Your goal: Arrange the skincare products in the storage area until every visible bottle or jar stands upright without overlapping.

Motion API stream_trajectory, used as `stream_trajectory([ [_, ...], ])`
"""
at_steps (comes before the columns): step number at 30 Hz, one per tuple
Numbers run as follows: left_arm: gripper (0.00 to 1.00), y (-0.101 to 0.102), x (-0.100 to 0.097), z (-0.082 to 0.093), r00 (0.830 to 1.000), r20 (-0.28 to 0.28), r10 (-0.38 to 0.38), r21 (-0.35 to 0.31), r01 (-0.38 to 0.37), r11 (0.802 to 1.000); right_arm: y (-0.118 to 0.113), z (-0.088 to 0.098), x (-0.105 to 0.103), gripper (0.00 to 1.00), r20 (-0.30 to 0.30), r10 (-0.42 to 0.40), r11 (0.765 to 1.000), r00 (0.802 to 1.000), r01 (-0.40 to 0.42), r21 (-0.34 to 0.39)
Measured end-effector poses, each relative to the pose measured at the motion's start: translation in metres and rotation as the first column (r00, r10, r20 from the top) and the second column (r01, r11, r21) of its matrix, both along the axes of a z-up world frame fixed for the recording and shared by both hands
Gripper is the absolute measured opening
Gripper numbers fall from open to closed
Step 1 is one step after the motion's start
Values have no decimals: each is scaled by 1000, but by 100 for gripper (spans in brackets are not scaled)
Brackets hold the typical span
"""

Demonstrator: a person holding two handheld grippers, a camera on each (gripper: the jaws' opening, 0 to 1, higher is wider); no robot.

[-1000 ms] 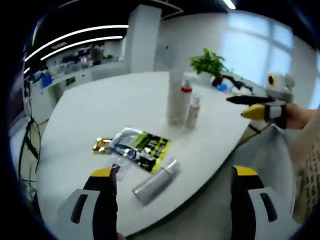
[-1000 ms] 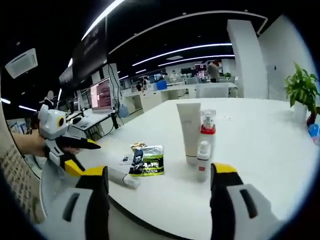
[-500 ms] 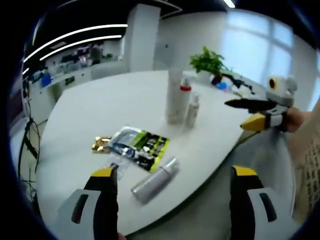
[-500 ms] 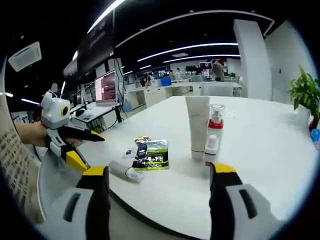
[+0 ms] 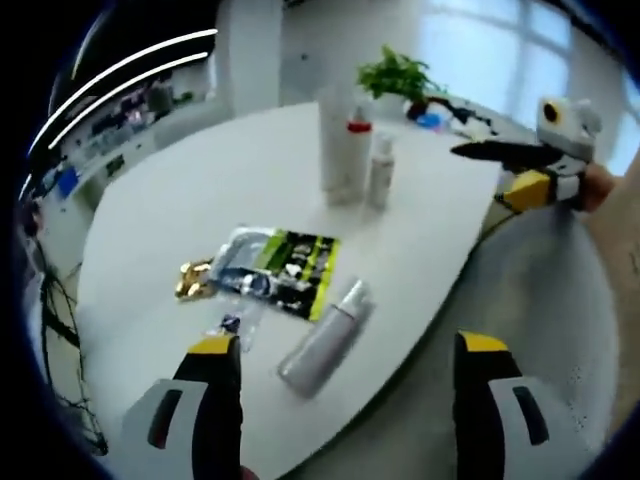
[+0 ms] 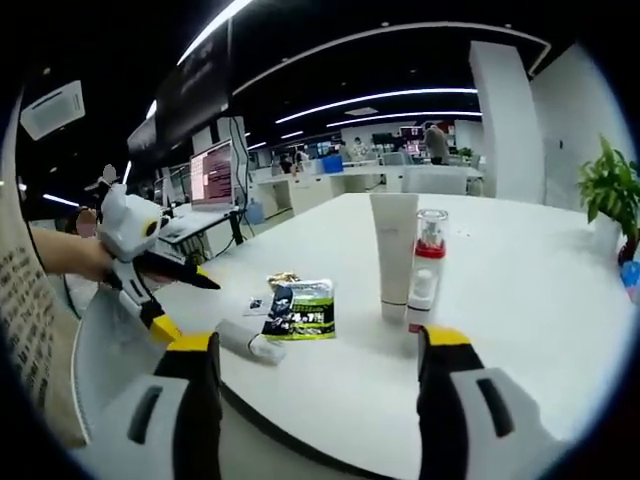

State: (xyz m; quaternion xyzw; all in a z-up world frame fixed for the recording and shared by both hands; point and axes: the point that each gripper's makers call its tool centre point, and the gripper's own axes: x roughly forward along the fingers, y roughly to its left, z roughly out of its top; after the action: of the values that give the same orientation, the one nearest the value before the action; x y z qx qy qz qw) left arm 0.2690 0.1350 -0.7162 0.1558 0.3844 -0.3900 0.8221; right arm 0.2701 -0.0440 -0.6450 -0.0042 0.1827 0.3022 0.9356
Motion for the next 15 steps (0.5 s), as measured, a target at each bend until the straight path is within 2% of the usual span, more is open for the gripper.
stream_trajectory([
  [4, 70, -2, 3, -16, 996, -29, -90, 64, 92, 994, 1, -1, -1, 81, -1, 14, 1000, 1000, -14, -8],
  [9, 62, -4, 9, -29, 987, -45, -152, 122, 156, 980, 3, -2, -2, 81, -4, 26, 1000, 1000, -26, -9],
  [15, 54, -3, 14, -41, 971, -76, -228, 195, 239, 951, 5, -1, -2, 81, -6, 36, 999, 999, -36, -8],
])
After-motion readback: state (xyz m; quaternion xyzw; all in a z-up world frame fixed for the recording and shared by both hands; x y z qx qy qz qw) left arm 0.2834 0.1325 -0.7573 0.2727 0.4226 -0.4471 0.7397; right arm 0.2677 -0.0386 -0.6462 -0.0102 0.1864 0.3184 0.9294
